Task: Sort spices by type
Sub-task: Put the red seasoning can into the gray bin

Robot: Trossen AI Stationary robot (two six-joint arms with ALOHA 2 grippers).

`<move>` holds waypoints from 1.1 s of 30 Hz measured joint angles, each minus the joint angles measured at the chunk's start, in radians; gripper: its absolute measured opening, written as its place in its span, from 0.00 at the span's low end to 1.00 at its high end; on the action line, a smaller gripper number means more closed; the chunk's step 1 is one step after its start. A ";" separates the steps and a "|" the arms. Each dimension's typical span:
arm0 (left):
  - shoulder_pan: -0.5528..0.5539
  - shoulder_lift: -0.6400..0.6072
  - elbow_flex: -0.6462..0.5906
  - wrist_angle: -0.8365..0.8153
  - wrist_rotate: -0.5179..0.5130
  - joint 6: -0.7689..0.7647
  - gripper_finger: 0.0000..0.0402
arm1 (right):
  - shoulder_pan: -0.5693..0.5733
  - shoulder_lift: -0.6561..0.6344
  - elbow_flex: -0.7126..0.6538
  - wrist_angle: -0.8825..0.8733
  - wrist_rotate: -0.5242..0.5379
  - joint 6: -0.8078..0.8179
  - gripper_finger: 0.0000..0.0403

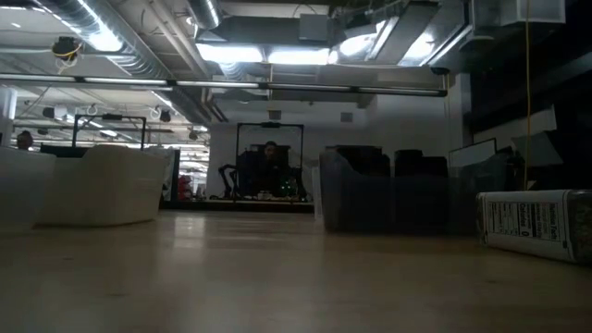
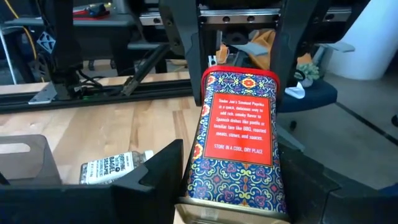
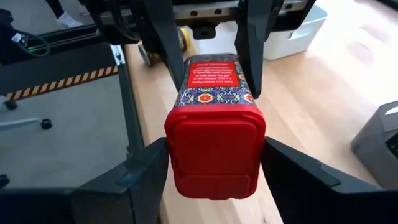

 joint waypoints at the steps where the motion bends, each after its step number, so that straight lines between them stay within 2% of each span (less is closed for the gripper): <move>1: -0.002 0.000 0.000 0.000 0.000 0.001 0.48 | -0.001 0.000 0.000 0.001 -0.010 0.000 0.61; 20: -0.005 0.000 0.003 -0.010 0.007 -0.016 0.48 | -0.006 0.000 -0.001 0.079 -0.080 -0.001 0.61; 33: -0.010 0.000 0.003 -0.049 0.000 -0.011 0.48 | -0.076 0.000 -0.001 0.100 -0.257 -0.099 0.61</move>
